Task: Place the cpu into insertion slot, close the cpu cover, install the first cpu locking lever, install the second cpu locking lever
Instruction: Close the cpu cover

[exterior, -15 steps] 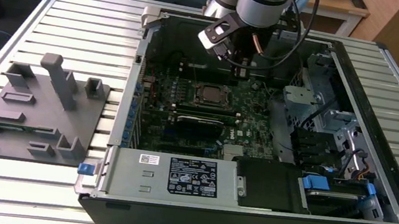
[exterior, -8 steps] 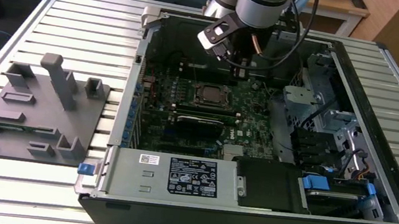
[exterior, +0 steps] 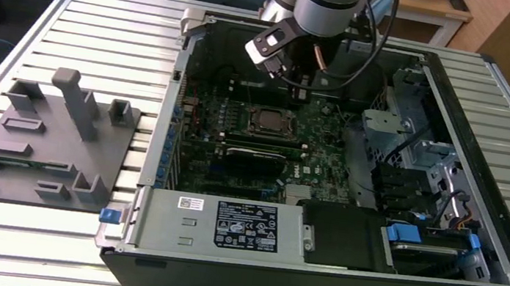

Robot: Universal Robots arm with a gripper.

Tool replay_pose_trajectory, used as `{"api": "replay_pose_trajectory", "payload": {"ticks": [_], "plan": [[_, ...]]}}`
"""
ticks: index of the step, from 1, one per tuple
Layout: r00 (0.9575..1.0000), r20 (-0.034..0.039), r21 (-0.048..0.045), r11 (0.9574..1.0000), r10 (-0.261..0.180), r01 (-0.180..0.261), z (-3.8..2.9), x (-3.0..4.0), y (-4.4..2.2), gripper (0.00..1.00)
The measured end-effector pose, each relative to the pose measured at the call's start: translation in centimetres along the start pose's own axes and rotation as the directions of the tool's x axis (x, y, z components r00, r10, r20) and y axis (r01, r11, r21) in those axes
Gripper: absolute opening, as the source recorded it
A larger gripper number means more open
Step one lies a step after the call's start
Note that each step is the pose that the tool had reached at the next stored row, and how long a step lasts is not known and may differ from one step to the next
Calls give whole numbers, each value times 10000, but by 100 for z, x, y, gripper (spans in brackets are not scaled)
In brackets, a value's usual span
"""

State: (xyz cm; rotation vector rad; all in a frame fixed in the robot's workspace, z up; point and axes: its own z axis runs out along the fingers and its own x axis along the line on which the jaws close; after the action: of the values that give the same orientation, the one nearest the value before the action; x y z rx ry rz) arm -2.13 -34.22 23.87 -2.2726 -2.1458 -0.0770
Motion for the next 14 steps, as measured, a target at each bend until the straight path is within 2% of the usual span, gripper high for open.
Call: {"api": "replay_pose_trajectory", "payload": {"ticks": [6,14], "plan": [[10000,4,0,10000,6,-6,48,-9,-31,10],[10000,9,5,10000,12,-12,55,-9,-32,10]]}}
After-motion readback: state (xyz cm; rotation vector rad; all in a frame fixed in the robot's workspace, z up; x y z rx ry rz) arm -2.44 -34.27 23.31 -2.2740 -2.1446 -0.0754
